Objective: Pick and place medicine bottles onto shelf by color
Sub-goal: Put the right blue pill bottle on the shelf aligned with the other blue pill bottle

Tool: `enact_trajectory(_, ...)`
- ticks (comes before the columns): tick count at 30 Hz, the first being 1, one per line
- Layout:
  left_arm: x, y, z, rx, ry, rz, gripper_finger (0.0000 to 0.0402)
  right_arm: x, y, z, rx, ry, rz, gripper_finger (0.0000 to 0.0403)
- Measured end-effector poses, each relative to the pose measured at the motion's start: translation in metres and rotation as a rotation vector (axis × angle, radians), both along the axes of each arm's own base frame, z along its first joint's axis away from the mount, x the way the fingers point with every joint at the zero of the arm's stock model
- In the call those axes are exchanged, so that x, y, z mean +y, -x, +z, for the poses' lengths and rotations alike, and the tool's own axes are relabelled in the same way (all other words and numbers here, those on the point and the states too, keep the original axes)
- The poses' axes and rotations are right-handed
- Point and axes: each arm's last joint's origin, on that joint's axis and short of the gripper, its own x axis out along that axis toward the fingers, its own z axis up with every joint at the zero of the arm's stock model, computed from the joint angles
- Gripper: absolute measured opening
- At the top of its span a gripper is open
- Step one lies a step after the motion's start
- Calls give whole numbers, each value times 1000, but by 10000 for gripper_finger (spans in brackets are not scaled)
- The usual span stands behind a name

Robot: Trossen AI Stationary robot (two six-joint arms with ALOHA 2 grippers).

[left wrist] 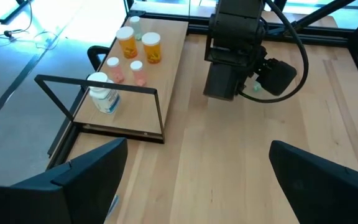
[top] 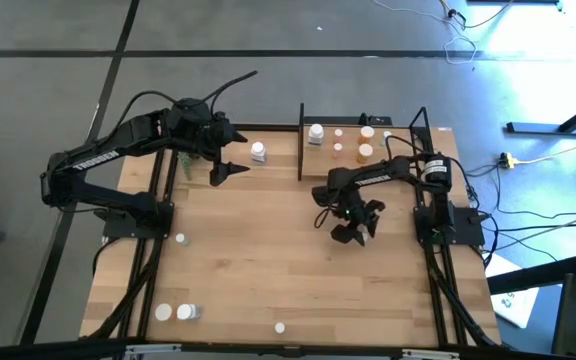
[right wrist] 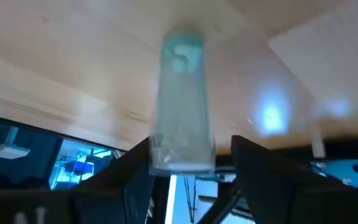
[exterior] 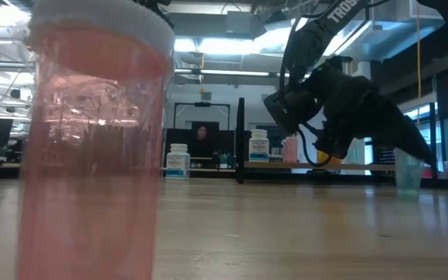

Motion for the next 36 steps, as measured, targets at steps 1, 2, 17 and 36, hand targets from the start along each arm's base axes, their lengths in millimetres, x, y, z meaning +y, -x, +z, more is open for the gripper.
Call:
enact_trajectory(1, 0, 0, 0, 0, 0, 0, 387, 0, 1, 1, 6, -5, 8, 211)
enact_trajectory(2, 0, 0, 0, 0, 0, 0, 387, 0, 2, 1, 12, -8, 12, 211)
enact_trajectory(17, 0, 0, 0, 0, 0, 0, 387, 0, -10, 37, -79, 60, 55, 212)
enact_trajectory(36, 0, 0, 0, 1, -2, -1, 387, 68, -6, 126, -454, 555, -155, 212)
